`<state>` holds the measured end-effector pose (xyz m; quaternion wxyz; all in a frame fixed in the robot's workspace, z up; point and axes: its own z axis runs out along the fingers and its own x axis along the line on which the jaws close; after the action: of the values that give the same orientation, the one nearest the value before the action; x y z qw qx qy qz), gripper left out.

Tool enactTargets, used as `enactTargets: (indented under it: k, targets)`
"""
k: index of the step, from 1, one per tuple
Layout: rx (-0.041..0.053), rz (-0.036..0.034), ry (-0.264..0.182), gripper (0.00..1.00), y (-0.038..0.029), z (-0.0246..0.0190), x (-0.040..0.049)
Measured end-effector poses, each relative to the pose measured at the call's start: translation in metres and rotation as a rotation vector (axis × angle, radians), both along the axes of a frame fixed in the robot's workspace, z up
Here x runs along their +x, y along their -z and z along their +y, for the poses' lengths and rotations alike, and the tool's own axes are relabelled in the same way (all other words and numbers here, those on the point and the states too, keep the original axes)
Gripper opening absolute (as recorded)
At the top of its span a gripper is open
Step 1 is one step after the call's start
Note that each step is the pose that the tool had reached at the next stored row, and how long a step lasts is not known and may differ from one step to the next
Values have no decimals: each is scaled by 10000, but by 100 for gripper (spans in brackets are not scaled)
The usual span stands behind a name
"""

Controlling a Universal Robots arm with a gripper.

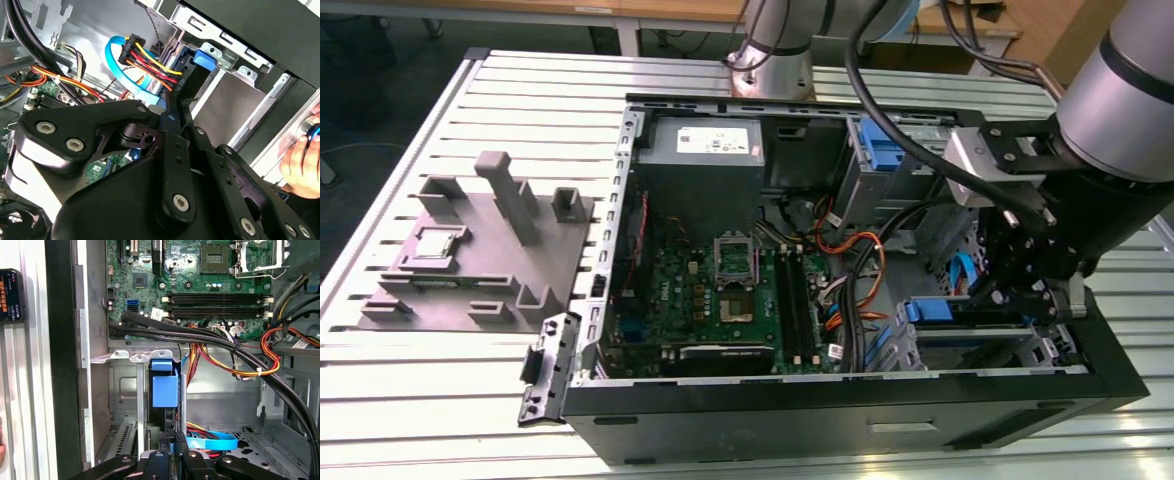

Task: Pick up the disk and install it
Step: 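Insert the second disk wire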

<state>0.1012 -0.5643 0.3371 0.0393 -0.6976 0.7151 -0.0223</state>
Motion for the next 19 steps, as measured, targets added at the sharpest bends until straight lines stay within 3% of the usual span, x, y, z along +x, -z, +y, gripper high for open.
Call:
enactTargets:
  k: [4, 19]
  targets:
    - [167, 0, 0, 16, 4, -11, 1]
    - [186, 0, 0, 16, 50, -13, 1]
